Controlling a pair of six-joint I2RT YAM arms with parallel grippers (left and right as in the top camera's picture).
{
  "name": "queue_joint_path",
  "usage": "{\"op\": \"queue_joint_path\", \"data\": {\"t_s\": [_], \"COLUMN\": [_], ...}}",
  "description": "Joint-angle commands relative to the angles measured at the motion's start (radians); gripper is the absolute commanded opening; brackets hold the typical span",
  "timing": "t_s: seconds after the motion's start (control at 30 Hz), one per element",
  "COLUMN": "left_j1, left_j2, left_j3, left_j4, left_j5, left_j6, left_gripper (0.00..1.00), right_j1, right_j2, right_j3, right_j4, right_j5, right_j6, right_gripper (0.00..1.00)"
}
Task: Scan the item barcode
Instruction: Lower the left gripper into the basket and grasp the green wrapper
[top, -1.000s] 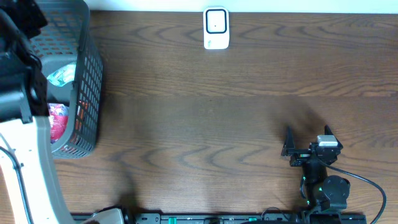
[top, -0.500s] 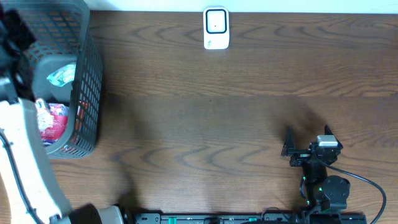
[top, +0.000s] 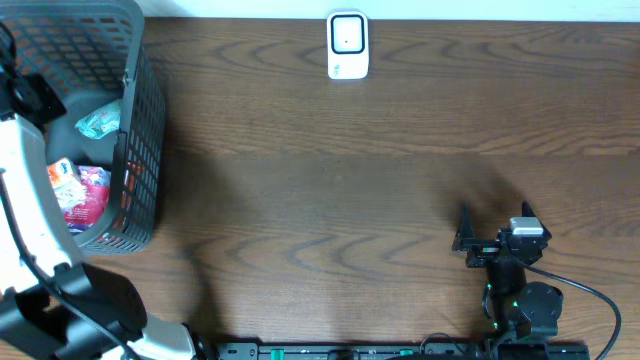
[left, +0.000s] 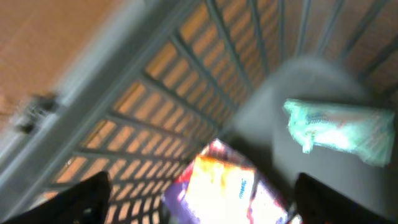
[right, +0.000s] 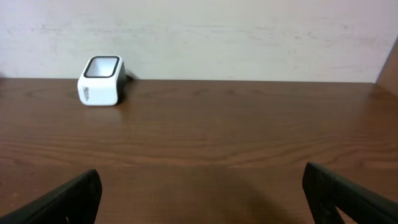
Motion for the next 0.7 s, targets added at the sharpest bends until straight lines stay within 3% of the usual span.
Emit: {"op": "queue_joint_path", "data": {"t_s": [0.0, 0.27, 0.67], "left_j1": [0.002, 0.001, -0.015], "left_j2": [0.084, 0.206, 0.321], "left_j3": [-0.028, -0.028, -0.06], "left_j4": [-0.045, -0.127, -0.144], "left_j5": [-0.023, -0.021, -0.021], "left_j6": [-0.04, -0.238, -0.195], "left_gripper": [0.83, 0.79, 0.75], "right_j1": [0.004, 0.004, 0.004], "right_j2": [-0.005, -0.005, -0.005], "right_j3": [-0.004, -0.004, -0.004], "right_j4": [-0.001, 0.0, -0.001], "right_j5": [0.005, 0.005, 0.005], "right_j6": [-0.008, -0.008, -0.007], "right_gripper": [0.99, 0.99, 0.99]}}
